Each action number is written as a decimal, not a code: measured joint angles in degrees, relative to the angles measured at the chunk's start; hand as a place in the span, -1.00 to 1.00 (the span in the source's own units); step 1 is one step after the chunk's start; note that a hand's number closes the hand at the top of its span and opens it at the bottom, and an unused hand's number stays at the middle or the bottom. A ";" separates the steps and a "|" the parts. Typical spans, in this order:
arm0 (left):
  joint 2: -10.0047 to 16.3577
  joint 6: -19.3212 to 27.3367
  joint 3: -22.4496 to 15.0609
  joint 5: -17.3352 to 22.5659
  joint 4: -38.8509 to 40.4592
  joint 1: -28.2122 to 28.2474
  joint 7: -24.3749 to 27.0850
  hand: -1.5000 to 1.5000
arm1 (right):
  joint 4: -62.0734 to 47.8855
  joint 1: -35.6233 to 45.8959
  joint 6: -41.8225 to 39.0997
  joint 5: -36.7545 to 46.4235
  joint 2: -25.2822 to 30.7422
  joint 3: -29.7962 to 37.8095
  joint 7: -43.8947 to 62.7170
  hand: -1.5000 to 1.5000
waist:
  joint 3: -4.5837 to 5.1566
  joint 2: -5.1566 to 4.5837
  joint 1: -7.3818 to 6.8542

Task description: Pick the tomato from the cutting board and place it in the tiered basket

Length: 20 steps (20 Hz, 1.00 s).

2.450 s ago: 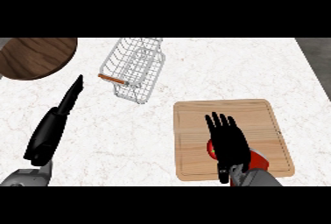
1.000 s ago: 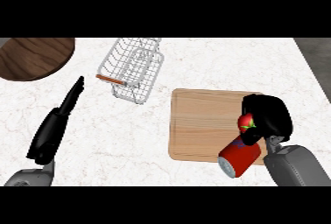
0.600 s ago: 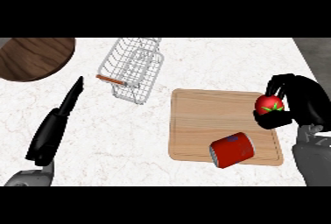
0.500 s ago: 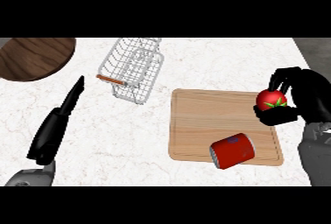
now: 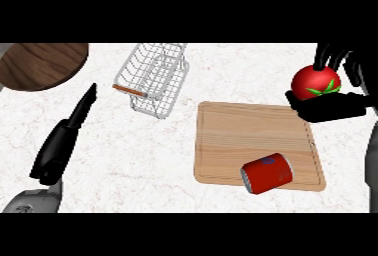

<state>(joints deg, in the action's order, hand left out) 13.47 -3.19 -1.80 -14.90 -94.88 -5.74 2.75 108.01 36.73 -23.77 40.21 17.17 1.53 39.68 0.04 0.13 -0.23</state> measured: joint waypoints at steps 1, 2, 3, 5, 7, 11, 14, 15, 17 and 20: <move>0.05 -0.39 0.32 0.31 0.08 -0.66 -0.53 0.00 | -0.46 1.63 0.06 -0.13 -0.43 -0.10 0.26 1.00 | 0.02 -0.02 -0.04; 0.10 -0.53 0.43 0.36 -0.05 -0.57 -0.27 0.00 | -1.55 3.61 0.75 0.62 -1.45 -1.10 0.87 1.00 | 0.01 -0.04 -0.18; 0.25 -0.72 0.65 0.50 -0.36 0.02 0.33 0.00 | -2.83 6.07 0.57 0.49 -2.06 -1.17 1.74 1.00 | 0.01 -0.06 -0.31; -0.19 -0.57 0.33 0.09 -0.76 0.15 0.14 0.00 | -4.99 10.99 0.06 0.31 -3.79 -1.54 4.48 1.00 | 0.02 -0.06 -0.41; -0.41 -0.62 0.37 -0.05 0.00 -0.90 -0.12 0.00 | -9.14 16.80 0.20 0.45 -5.67 -1.64 6.98 1.00 | 0.03 -0.13 -0.58; -1.36 -0.04 -0.44 -1.20 0.61 -0.65 0.38 0.00 | -18.09 25.50 3.10 1.86 -9.27 -1.88 8.96 1.00 | 0.04 -0.21 -0.78; -1.57 -0.31 -0.79 -1.16 -0.88 0.67 0.44 0.00 | -25.83 31.85 5.43 2.86 -11.10 -1.10 9.71 1.00 | 0.05 -0.25 -1.18; -1.53 -0.22 -0.64 -1.35 -0.55 0.45 0.57 0.00 | -28.49 33.55 6.63 3.34 -12.04 -1.06 9.82 1.00 | 0.04 -0.30 -1.20; -1.61 -0.52 -0.64 -1.21 -0.52 0.48 0.68 0.00 | -33.49 36.55 8.60 3.26 -13.47 -0.18 9.32 1.00 | 0.06 -0.34 -1.27; -2.24 -0.35 -1.51 -1.91 -1.87 0.38 -0.56 0.00 | -42.24 40.50 12.44 3.40 -15.13 0.98 8.10 1.00 | 0.04 -0.49 -1.69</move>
<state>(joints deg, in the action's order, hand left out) 11.23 -3.53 -3.32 -16.82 -96.75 -5.37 2.18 65.78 77.23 -11.33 43.60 2.03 2.51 47.79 0.08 -0.36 -1.92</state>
